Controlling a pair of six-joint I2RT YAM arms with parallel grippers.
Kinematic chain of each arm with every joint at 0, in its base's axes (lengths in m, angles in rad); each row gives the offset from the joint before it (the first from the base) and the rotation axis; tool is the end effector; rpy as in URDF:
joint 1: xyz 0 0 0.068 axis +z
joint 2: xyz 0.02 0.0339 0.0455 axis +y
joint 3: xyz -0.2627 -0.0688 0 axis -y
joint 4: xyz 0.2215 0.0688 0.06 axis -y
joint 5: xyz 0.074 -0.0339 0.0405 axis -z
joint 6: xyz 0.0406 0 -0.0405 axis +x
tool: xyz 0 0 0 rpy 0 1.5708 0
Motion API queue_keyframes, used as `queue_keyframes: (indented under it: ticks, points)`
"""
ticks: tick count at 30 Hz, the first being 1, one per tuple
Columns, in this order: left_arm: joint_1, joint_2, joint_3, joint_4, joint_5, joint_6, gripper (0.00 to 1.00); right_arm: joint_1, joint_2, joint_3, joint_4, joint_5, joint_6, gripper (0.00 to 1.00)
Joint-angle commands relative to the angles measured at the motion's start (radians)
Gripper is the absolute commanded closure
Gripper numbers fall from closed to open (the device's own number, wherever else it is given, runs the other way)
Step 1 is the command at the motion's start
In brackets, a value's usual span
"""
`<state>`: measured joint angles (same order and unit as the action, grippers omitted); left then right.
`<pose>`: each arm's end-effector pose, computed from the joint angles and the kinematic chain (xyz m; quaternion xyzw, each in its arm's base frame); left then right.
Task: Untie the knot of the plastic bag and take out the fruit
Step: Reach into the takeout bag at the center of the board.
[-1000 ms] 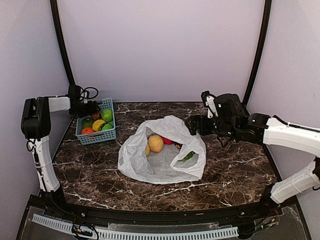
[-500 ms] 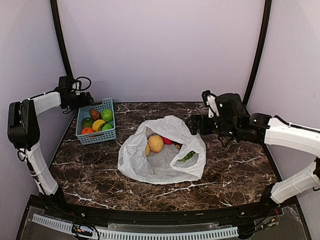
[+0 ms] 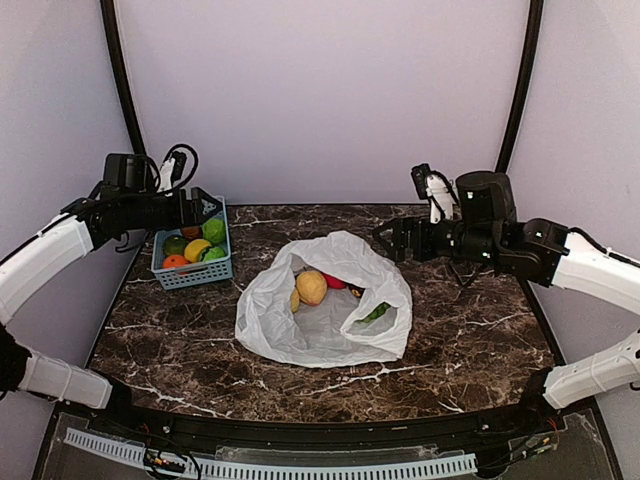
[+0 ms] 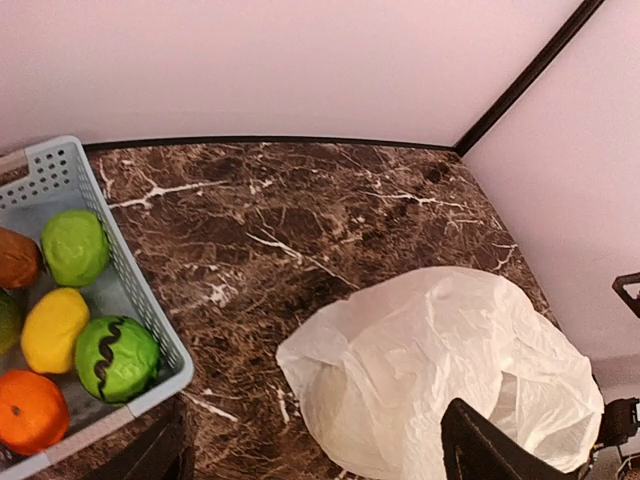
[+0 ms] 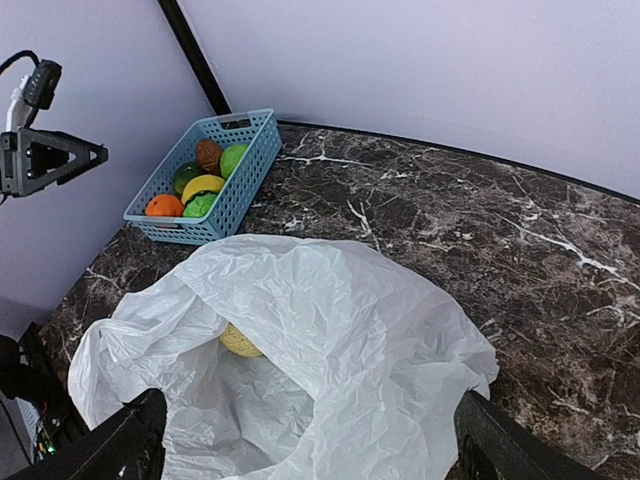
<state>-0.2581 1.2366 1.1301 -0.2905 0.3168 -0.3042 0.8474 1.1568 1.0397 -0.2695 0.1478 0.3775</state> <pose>0.2523 -0.0797 0.3543 0.0684 0.8240 -0.2779 0.4889 0.1680 0.1812 0.3447 -0.1526 0.8144 0.2698 0.4906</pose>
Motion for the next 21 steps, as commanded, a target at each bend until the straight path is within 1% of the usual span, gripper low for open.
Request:
queue_keyframes:
  ticks: [1,4,7,13,21]
  points:
    - [-0.075,-0.101,-0.13,-0.07,0.03,-0.129,0.16,-0.007,-0.014,0.029,-0.02,-0.102,-0.019,0.04]
    - [-0.133,-0.148,-0.187,-0.064,0.055,-0.182,0.16,-0.004,-0.006,0.022,-0.015,-0.126,-0.003,0.04]
    - [-0.2,-0.184,-0.265,-0.014,0.084,-0.242,0.16,0.001,0.003,0.016,-0.003,-0.143,0.01,0.05]
    - [-0.285,-0.177,-0.351,0.02,0.084,-0.306,0.14,0.034,0.031,0.035,-0.004,-0.143,0.034,0.06]
    - [-0.329,-0.174,-0.439,0.179,0.148,-0.39,0.12,0.087,0.048,0.045,-0.01,-0.107,0.054,0.06]
